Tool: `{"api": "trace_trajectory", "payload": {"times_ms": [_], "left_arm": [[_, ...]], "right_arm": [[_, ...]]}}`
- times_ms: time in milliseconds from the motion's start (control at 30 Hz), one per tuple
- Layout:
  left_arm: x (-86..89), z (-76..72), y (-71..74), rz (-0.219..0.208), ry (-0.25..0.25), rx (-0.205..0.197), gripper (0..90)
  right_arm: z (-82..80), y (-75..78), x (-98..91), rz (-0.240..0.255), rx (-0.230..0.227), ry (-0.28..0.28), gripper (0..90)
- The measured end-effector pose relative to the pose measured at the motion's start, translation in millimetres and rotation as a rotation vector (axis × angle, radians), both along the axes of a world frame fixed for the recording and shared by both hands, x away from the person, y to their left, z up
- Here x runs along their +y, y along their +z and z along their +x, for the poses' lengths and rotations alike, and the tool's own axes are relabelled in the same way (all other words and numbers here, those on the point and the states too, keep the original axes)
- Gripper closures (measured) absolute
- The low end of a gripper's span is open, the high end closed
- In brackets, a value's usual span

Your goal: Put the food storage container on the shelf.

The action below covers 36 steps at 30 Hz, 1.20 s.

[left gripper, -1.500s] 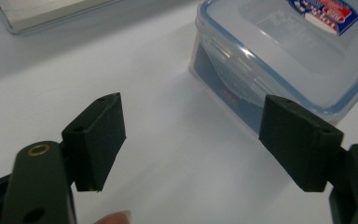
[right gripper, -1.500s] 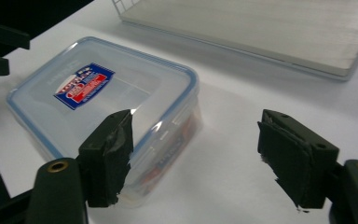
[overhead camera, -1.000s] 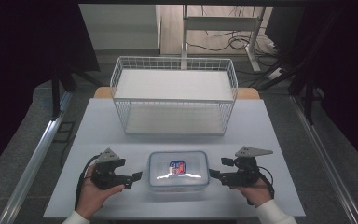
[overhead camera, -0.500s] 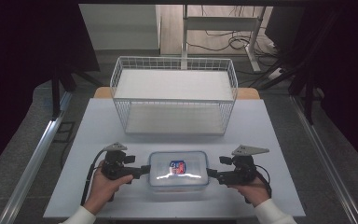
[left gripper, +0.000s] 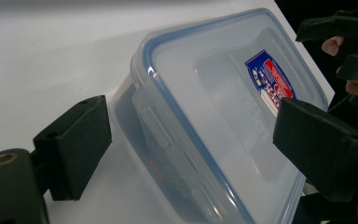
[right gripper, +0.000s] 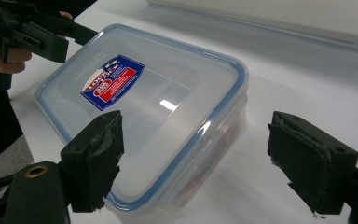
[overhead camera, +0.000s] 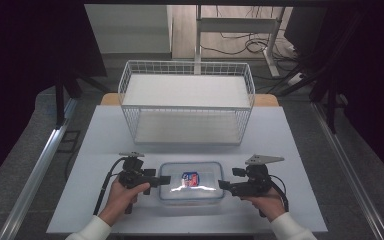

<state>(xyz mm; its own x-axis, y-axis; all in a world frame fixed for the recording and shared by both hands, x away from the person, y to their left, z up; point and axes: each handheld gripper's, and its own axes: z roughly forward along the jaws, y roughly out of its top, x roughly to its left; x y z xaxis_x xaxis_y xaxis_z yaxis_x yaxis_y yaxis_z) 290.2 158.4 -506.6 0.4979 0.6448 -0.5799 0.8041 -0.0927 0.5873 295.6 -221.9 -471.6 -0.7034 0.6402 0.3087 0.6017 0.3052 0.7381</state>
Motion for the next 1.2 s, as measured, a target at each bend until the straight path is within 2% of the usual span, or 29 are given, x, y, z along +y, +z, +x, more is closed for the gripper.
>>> {"api": "trace_trajectory", "payload": {"times_ms": [100,200,267,300,500,667,800,900,1033,1200], "left_arm": [[-1.1,-1.3,-3.5,-0.023,-0.012,0.026,11.6],[-2.4,-2.6,-7.8,-0.015,-0.023,0.044,11.9],[-2.6,-2.6,-10.5,-0.037,-0.025,0.063,12.1],[-3.1,-2.4,-11.1,-0.034,-0.030,0.067,12.4],[-6.1,-1.7,-13.7,-0.063,-0.043,0.086,18.3],[-4.4,-2.2,-12.8,-0.070,-0.027,0.095,21.9],[-3.1,-3.8,-11.0,-0.067,-0.017,0.088,25.5],[-1.7,-5.3,-9.4,-0.065,-0.011,0.085,29.6],[1.5,-9.7,-8.3,-0.091,0.001,0.083,34.2],[3.5,-20.8,-1.6,-0.088,0.003,0.049,40.5]], "right_arm": [[2.3,-3.2,1.4,0.008,0.024,0.001,16.1],[5.7,-6.4,2.9,0.039,0.058,-0.003,15.0],[9.0,-9.5,5.2,0.064,0.102,0.003,14.4],[10.5,-11.2,6.5,0.073,0.114,0.007,14.2],[20.9,-24.5,15.3,0.090,0.219,0.019,12.0],[24.9,-32.7,18.7,0.115,0.292,0.039,13.7],[25.2,-33.7,16.4,0.124,0.326,0.025,18.6],[24.4,-30.6,10.8,0.136,0.336,0.012,28.8],[22.2,-28.7,4.7,0.164,0.362,-0.004,36.4],[13.7,-22.5,1.4,0.176,0.345,-0.020,43.3]]}}
